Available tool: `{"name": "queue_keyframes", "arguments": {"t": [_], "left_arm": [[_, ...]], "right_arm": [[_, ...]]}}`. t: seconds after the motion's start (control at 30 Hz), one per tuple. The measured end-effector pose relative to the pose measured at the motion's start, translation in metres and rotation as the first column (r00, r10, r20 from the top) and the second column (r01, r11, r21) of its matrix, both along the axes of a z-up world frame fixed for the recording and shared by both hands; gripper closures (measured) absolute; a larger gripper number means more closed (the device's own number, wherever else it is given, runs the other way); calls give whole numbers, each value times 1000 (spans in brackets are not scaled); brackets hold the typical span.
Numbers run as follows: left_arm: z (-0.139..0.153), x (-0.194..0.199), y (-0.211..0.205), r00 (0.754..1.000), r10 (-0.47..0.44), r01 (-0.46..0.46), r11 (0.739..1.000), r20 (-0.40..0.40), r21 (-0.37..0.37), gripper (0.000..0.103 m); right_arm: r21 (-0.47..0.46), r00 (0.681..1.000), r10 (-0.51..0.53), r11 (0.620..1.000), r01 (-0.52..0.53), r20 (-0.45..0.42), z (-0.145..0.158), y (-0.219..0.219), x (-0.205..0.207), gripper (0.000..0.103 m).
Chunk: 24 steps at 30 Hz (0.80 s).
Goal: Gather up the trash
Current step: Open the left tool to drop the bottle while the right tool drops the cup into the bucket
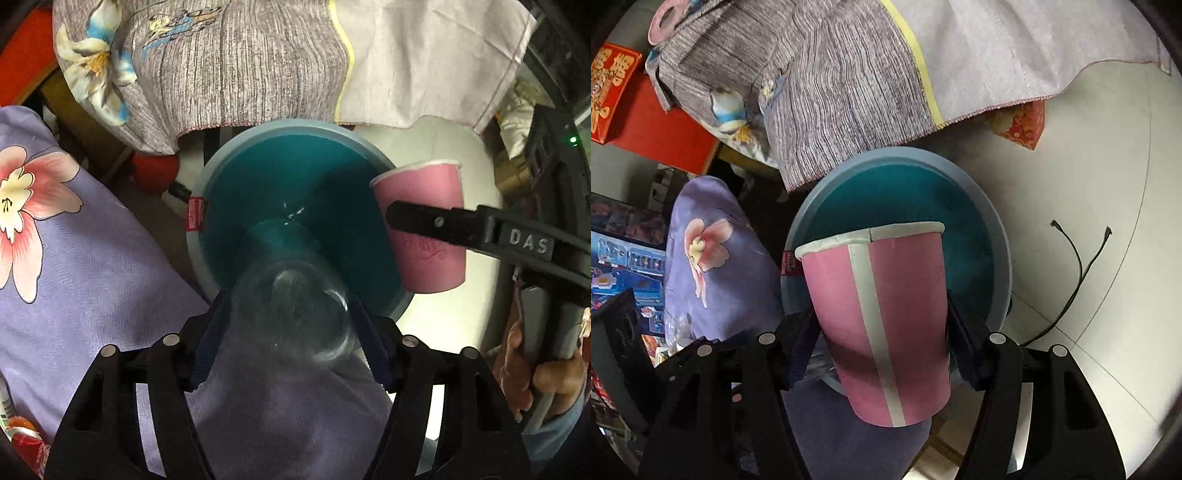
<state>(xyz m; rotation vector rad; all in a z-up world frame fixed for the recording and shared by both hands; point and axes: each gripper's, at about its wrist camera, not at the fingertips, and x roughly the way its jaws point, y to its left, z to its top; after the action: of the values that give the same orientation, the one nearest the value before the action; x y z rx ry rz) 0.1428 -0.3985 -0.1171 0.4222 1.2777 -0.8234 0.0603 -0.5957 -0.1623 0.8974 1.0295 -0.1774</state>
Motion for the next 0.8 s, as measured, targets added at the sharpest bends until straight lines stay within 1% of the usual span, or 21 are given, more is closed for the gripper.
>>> {"name": "queue_keyframes", "arguments": {"t": [0.1,0.27,0.37,0.4,0.47,0.53,0.6,0.63,0.7,0.8], "left_arm": [[0,2,5,1000,11,-11,1000,-16,-5,35],[9,0,18,999,40,-40,999,-12,-22,34],[18,-1,30,998,64,-64,997,-3,-37,28],[20,-1,34,997,72,-72,997,3,-40,22],[27,-1,43,996,91,-90,994,17,-56,21],[31,-1,50,995,101,-100,993,16,-67,20],[35,-2,59,993,115,-114,991,12,-75,19],[38,-4,64,993,121,-120,990,12,-76,17],[41,-6,70,991,129,-127,989,18,-79,10],[48,-11,84,990,139,-136,987,34,-87,10]], "right_arm": [[-4,1000,4,1000,-4,-11,-2,0,1,42],[-12,999,14,1000,-14,-39,-5,1,4,42],[-14,998,20,1000,-21,-54,-8,2,4,42],[-17,998,22,1000,-23,-63,-9,2,5,42],[-22,997,25,999,-27,-77,-11,4,6,41],[-32,995,35,999,-38,-96,-13,7,9,39],[-41,993,38,998,-43,-115,-14,9,12,33],[-57,992,37,997,-44,-123,-13,12,13,29],[-63,991,40,997,-48,-124,-12,16,15,27],[-62,991,46,997,-54,-123,-8,24,16,26]]}}
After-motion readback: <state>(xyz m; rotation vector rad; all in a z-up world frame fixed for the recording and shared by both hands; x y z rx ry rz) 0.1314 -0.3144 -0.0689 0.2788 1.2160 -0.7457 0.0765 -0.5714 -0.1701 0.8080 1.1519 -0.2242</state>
